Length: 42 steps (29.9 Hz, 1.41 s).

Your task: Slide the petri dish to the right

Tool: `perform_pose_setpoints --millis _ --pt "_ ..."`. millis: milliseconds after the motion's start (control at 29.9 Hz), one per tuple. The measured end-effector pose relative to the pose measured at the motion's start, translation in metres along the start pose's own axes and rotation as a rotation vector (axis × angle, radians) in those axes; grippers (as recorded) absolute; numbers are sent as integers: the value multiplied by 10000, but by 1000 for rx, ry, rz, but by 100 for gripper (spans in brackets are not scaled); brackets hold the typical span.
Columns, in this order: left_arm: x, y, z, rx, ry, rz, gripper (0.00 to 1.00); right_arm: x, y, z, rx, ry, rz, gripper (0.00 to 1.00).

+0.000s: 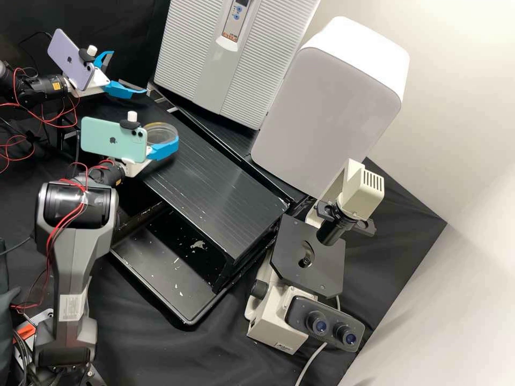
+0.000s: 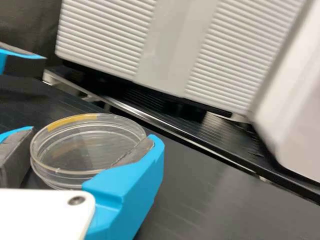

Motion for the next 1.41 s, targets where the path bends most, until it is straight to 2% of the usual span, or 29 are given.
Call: perform_pose_setpoints --millis 167,268,402,469,670,737,804,870,937,1004,1071,1172,1406 --pt "0 0 0 0 0 0 100 -100 12 125 19 13 -8 0" --pt "0 0 0 0 0 0 100 -142 30 208 48 18 -11 0" --pt "0 0 0 0 0 0 100 -216 53 341 73 22 -16 0" --pt "0 0 0 0 0 0 100 -247 72 409 85 22 -6 0" --pt "0 0 0 0 0 0 100 -284 135 623 50 18 32 0" --pt "0 0 0 0 0 0 100 -271 182 726 51 -15 59 0" --pt "0 0 0 0 0 0 100 -250 258 857 60 -63 98 0" --pt "0 0 0 0 0 0 100 -228 319 961 66 -101 123 0" --pt "0 0 0 0 0 0 100 -212 372 1060 71 -137 142 0" --pt "0 0 0 0 0 0 100 -207 402 1129 71 -159 152 0" --pt "0 0 0 0 0 0 100 -214 422 1184 75 -176 167 0" --pt "0 0 0 0 0 0 100 -250 414 1257 98 -192 180 0" --pt "0 0 0 0 0 0 100 -296 400 1355 125 -185 181 0"
